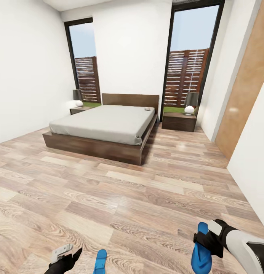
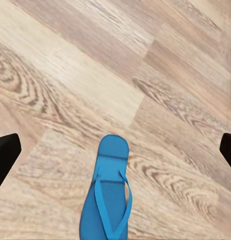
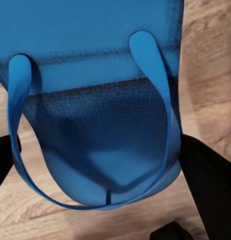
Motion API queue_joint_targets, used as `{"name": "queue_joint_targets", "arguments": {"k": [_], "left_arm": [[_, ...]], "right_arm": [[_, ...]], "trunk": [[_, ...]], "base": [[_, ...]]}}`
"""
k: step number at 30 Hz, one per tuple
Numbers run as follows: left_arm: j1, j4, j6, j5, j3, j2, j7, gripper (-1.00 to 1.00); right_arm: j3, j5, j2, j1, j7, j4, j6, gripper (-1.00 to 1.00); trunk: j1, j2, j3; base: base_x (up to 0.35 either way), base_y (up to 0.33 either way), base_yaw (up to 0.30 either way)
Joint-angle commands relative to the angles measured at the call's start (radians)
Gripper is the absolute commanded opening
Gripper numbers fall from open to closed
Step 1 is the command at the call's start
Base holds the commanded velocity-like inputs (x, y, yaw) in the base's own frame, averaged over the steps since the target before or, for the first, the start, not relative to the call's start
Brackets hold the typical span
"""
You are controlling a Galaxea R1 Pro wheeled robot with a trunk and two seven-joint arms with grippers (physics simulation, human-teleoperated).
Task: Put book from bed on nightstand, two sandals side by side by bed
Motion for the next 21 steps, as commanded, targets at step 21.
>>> {"name": "queue_joint_targets", "arguments": {"k": [21], "left_arm": [[0.000, 0.001, -0.001, 0.004, -0.001, 0.000, -0.011, 1.00]], "right_arm": [[-0.003, -0.012, -0.003, -0.001, -0.004, 0.005, 0.000, -1.00]], "trunk": [[0.000, 0.000, -0.001]], "base": [[0.000, 0.033, -0.110]]}}
